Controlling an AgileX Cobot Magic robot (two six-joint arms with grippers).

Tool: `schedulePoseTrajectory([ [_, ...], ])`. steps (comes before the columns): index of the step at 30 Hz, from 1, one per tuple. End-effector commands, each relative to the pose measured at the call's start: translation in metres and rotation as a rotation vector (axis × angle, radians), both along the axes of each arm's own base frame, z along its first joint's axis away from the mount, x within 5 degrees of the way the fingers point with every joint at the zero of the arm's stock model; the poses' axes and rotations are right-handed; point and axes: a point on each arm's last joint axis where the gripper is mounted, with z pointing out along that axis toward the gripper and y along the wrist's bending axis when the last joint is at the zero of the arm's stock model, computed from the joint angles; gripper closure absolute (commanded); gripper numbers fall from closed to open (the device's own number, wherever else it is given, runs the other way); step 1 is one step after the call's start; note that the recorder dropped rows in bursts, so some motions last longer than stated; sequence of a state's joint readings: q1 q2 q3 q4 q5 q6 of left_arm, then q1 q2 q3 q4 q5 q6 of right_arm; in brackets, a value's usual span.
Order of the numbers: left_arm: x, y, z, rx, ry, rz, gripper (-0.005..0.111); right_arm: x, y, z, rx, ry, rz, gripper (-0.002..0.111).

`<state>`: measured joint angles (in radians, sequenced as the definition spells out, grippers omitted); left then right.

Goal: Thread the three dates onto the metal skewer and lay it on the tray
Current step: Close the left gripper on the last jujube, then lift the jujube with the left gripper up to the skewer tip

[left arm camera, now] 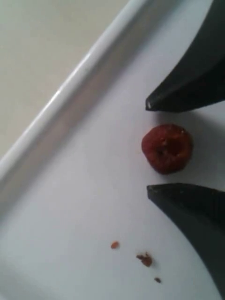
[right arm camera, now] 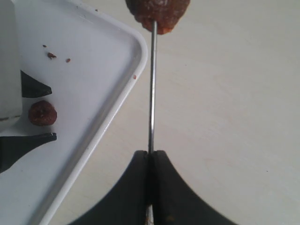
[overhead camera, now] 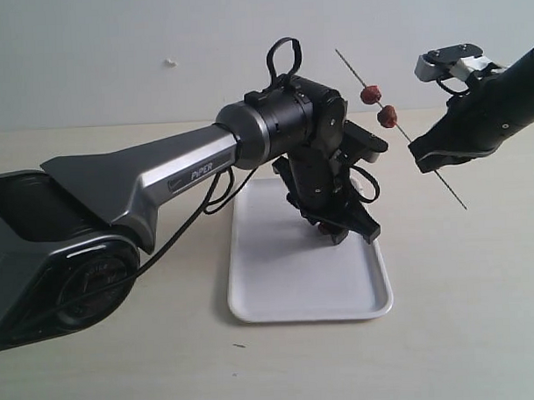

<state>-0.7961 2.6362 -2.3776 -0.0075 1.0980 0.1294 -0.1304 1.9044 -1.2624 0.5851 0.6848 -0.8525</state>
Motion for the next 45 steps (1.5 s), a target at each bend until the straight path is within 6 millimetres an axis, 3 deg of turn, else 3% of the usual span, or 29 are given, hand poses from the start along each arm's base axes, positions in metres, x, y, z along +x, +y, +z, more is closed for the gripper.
schedulePoseTrajectory([
  [1,0.000,-0.002,-0.006,0.003,0.000,-0.007,0.060,0.000,-0.002,0.002,0.005,-0.013,-0.017,0.108],
  [21,-0.001,-0.001,-0.006,0.011,0.001,-0.021,0.070,0.000,-0.002,0.002,0.007,-0.013,-0.019,0.108],
  [27,-0.001,-0.001,-0.006,0.011,0.001,-0.021,0.082,0.000,-0.002,0.002,0.007,-0.013,-0.019,0.108],
  [31,-0.001,-0.001,-0.005,0.017,0.006,-0.025,0.082,0.000,-0.002,0.002,0.009,-0.014,-0.018,0.108],
  [39,0.011,0.022,0.029,-0.001,0.043,0.026,0.082,0.000,-0.002,0.002,0.003,-0.018,-0.006,0.108],
  [45,0.033,0.056,0.077,-0.274,0.181,0.077,0.082,0.000,-0.001,0.002,0.001,-0.014,0.011,0.108],
])
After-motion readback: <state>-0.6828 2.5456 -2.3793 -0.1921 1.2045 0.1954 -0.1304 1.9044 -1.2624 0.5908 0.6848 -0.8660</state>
